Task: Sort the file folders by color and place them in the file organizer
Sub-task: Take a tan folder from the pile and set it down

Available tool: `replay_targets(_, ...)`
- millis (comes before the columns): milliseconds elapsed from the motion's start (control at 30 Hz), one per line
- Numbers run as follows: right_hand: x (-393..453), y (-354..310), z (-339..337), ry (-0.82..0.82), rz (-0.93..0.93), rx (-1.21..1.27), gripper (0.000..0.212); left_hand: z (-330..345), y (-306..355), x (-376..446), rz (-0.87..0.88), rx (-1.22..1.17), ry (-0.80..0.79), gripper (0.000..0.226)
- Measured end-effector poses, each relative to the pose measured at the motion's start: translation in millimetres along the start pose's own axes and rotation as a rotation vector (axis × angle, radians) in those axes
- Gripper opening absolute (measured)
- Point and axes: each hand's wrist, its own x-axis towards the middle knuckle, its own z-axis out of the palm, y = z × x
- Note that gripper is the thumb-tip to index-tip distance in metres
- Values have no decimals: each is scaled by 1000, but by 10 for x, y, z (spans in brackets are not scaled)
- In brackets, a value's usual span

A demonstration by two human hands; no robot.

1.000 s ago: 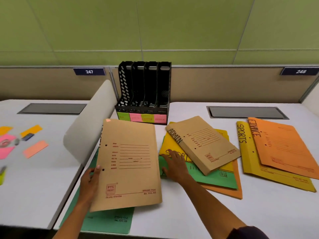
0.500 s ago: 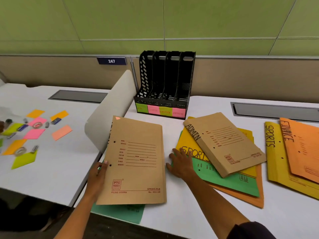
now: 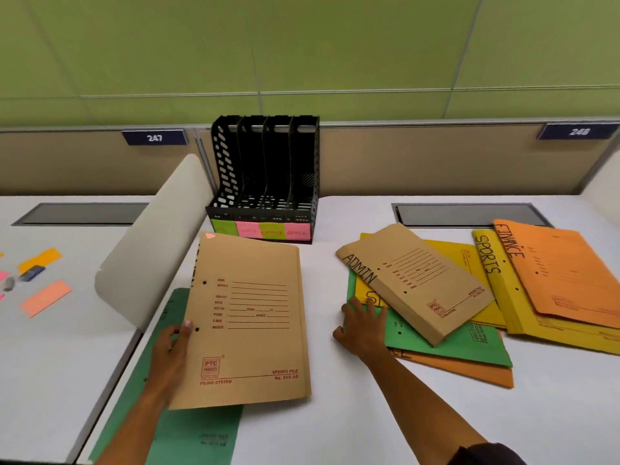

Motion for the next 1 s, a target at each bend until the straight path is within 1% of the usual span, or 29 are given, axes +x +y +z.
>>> replay_targets(100, -19, 357, 11, 0, 35, 6, 53, 243, 80, 28, 32, -8, -30, 37)
replay_targets(233, -55, 787, 29, 2, 69, 12, 48, 591, 170, 43, 55, -5, -79, 40)
replay_targets(533, -171, 1686, 26, -16, 130, 5, 48, 1359, 347, -14, 95, -46, -177, 38)
replay_targets(833, -254, 2272, 69, -16, 185, 15, 47, 1781, 381, -69, 106, -45, -207, 39)
replay_targets(1000, -219, 2337, 32, -11, 222, 2, 45, 1883, 378, -123, 80, -50, -209, 39)
